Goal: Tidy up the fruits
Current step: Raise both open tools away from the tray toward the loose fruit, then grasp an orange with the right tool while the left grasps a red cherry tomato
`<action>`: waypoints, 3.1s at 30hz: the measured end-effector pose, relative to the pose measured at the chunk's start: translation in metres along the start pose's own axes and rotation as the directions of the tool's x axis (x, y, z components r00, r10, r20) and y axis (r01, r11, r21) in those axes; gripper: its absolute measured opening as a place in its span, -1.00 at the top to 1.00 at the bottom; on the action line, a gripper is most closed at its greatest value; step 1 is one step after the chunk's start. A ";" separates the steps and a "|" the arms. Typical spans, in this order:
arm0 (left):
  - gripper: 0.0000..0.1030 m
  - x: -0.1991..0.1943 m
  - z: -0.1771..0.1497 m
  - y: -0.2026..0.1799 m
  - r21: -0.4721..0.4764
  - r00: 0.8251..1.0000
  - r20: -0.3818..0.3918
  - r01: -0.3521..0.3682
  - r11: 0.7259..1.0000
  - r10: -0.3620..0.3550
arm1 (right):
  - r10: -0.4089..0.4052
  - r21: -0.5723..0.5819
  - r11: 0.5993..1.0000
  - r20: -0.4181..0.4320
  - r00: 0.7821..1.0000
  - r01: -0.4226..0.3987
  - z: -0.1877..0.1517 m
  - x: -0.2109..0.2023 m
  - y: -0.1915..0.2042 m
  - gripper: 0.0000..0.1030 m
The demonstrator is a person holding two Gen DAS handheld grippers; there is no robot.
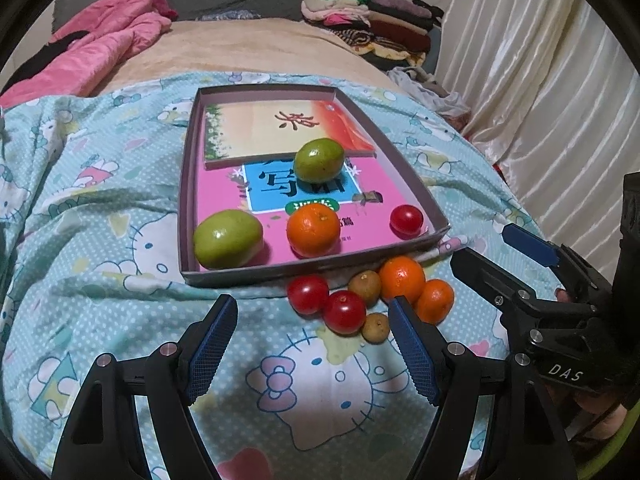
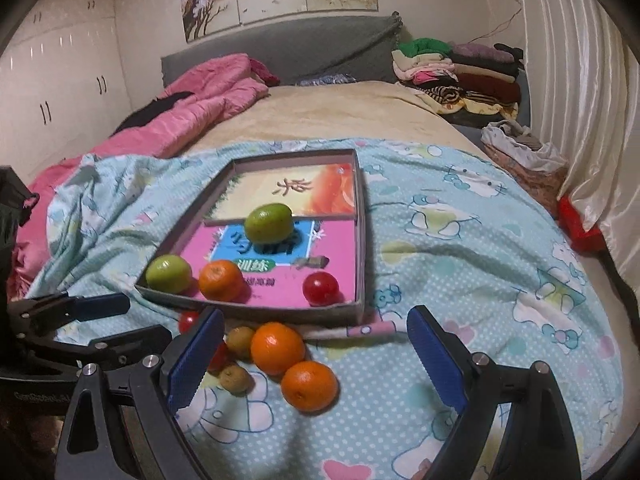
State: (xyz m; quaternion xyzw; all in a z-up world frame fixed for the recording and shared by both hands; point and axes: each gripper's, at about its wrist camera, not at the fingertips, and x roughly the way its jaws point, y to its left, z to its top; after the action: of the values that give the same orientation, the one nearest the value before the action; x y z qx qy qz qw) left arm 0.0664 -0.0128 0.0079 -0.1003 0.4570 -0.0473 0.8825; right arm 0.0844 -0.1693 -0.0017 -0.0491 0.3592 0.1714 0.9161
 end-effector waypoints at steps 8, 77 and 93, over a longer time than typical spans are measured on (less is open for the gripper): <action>-0.53 0.005 -0.003 -0.001 0.014 1.000 -0.029 -0.012 1.000 0.012 | -0.014 0.024 1.000 -0.033 0.999 0.015 -0.005 0.003 -0.006 -0.80; 0.29 0.067 0.000 -0.006 -0.085 0.966 -0.192 0.161 0.983 -0.174 | 0.041 -0.014 0.999 -0.324 0.945 -0.049 -0.033 0.064 0.007 0.15; 0.42 0.059 -0.003 -0.005 -0.067 0.968 -0.177 0.170 0.983 -0.179 | 0.129 0.046 0.992 -0.311 0.942 -0.121 -0.031 0.059 0.000 0.27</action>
State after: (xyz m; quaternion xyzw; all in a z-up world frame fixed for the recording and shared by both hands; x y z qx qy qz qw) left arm 0.0986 -0.0281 -0.0398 -0.1579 0.5265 -0.1220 0.8264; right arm 0.1051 -0.1594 -0.0641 -0.0408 0.5048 0.2143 0.8352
